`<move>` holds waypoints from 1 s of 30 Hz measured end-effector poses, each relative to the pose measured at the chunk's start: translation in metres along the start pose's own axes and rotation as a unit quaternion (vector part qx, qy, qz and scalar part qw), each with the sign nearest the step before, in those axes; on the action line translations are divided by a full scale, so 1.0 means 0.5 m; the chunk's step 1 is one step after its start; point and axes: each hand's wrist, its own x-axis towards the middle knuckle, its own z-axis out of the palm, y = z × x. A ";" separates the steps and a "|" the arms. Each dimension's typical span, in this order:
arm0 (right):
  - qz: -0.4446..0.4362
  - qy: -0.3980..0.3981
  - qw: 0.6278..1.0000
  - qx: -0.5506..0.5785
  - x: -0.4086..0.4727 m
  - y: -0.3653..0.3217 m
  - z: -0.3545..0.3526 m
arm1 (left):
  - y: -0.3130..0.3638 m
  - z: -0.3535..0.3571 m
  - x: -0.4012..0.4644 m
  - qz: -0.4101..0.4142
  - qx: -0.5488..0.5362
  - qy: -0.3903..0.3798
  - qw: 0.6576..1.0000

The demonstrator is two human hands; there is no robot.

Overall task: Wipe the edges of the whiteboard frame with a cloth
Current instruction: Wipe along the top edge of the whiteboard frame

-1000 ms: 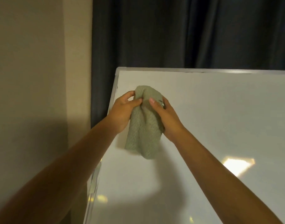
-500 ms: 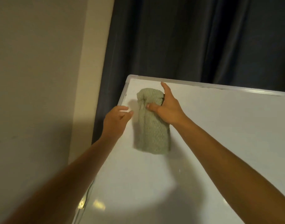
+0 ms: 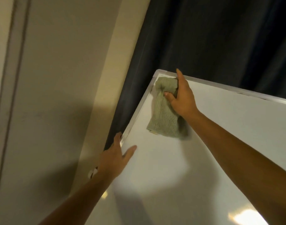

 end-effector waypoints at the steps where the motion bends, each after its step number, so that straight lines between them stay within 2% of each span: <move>1: -0.015 0.004 1.000 -0.007 -0.001 -0.003 0.011 | 0.000 0.003 0.000 0.001 0.003 0.001 1.000; 6: -0.065 0.009 0.997 -0.037 -0.008 -0.019 0.064 | -0.005 0.003 -0.005 0.024 0.027 0.025 0.999; 10: -0.051 0.055 0.985 -0.153 0.001 -0.013 0.064 | -0.020 0.002 -0.006 0.027 0.031 0.016 0.999; 13: -0.043 0.065 0.967 -0.241 0.004 -0.005 0.052 | -0.029 0.010 -0.021 0.065 0.070 0.024 0.995; 16: -0.043 0.061 0.973 -0.218 0.007 -0.009 0.049 | -0.023 0.019 -0.044 0.092 0.123 0.059 0.986; 20: -0.081 0.041 0.978 -0.187 0.015 -0.042 0.075 | -0.033 0.048 -0.091 0.224 0.155 0.127 0.954; 22: -0.108 0.032 0.976 -0.185 0.016 -0.062 0.095 | -0.047 0.064 -0.113 0.277 0.143 0.108 0.944; 25: -0.071 0.019 0.989 -0.129 0.015 -0.084 0.133 | -0.057 0.078 -0.131 0.324 0.148 0.088 0.930; 27: -0.076 0.002 0.990 -0.116 0.012 -0.098 0.160 | -0.051 0.084 -0.138 0.345 0.158 0.075 0.922; 29: -0.157 -0.064 0.974 -0.153 0.007 -0.106 0.195 | -0.051 0.091 -0.141 0.349 0.171 0.066 0.919; 30: -0.210 -0.114 0.954 -0.181 0.001 -0.109 0.211 | -0.053 0.096 -0.142 0.346 0.177 0.065 0.919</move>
